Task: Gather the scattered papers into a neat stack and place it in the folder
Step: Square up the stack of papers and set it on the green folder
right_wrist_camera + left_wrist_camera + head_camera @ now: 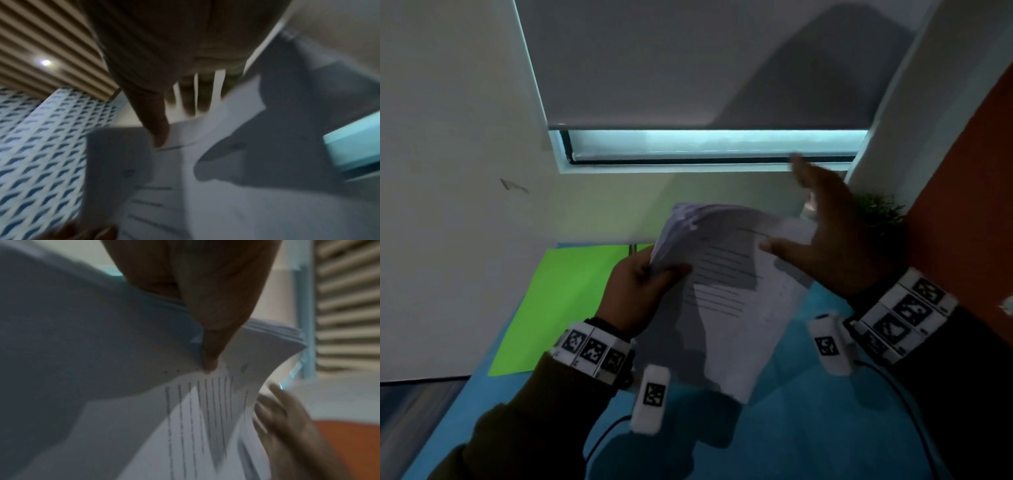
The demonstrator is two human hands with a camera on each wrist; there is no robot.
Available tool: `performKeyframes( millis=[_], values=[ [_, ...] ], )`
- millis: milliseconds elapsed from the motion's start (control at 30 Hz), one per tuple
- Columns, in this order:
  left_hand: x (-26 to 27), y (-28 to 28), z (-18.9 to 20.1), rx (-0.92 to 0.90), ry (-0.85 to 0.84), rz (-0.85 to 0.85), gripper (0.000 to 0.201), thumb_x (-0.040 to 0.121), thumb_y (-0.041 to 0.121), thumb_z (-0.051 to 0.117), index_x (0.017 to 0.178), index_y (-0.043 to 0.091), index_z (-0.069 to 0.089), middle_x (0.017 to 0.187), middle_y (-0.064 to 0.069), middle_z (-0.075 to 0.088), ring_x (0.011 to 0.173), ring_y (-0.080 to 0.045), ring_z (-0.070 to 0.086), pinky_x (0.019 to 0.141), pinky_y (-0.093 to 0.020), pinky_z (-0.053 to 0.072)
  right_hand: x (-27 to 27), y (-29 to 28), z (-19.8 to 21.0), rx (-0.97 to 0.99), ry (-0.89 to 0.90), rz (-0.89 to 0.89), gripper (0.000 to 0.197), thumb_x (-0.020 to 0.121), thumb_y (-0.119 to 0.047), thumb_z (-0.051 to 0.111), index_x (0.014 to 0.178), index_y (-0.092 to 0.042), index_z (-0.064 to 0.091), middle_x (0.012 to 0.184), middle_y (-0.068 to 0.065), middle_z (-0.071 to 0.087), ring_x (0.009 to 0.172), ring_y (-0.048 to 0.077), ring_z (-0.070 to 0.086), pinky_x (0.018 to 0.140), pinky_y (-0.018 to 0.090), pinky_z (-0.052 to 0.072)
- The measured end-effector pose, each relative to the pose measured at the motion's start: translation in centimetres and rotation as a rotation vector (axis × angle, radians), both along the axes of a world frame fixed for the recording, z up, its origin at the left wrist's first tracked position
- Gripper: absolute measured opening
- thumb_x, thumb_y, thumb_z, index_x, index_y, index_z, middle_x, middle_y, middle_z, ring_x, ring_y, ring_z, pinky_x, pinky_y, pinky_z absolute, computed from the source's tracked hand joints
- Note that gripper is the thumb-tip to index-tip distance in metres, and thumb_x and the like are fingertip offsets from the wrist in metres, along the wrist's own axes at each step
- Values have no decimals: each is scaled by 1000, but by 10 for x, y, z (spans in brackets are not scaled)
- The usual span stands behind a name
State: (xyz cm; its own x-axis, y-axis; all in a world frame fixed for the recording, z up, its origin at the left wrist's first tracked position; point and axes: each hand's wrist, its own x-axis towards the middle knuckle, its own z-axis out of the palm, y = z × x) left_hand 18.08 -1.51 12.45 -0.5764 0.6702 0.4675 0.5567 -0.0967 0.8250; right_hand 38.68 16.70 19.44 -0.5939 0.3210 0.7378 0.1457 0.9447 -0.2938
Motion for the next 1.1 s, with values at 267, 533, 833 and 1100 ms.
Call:
performKeyframes(
  millis=[267, 533, 833, 1100],
  values=[
    [4, -4, -44, 44, -569, -210, 49, 60, 28, 84, 103, 9, 73, 100, -10, 77, 88, -21, 72, 84, -42, 57, -2, -13, -101, -1199, 284, 350, 94, 40, -47, 94, 121, -13, 60, 117, 10, 69, 114, 33, 61, 90, 40, 54],
    [9, 6, -24, 76, -450, -68, 41, 53, 30, 92, 87, 11, 79, 87, -1, 79, 85, -16, 75, 76, -35, 61, -21, -25, -88, -1158, 359, 214, 29, 65, -27, 80, 92, -21, 73, 90, -1, 77, 92, 25, 71, 78, 35, 58],
    [9, 7, -4, 241, -377, -51, 43, 57, 31, 90, 92, 11, 77, 92, -1, 79, 85, -15, 72, 77, -34, 59, -5, -15, -53, -1032, 426, 311, 44, 60, -35, 81, 101, -21, 71, 99, 0, 75, 94, 22, 70, 83, 40, 57],
    [18, 7, -57, 6, -510, -117, 58, 46, 39, 90, 95, 11, 78, 92, -5, 79, 91, -26, 75, 78, -39, 61, 5, -9, -125, -1251, 235, 218, 83, 39, -59, 90, 106, -14, 72, 108, 9, 73, 102, 29, 68, 98, 52, 49]
  ],
)
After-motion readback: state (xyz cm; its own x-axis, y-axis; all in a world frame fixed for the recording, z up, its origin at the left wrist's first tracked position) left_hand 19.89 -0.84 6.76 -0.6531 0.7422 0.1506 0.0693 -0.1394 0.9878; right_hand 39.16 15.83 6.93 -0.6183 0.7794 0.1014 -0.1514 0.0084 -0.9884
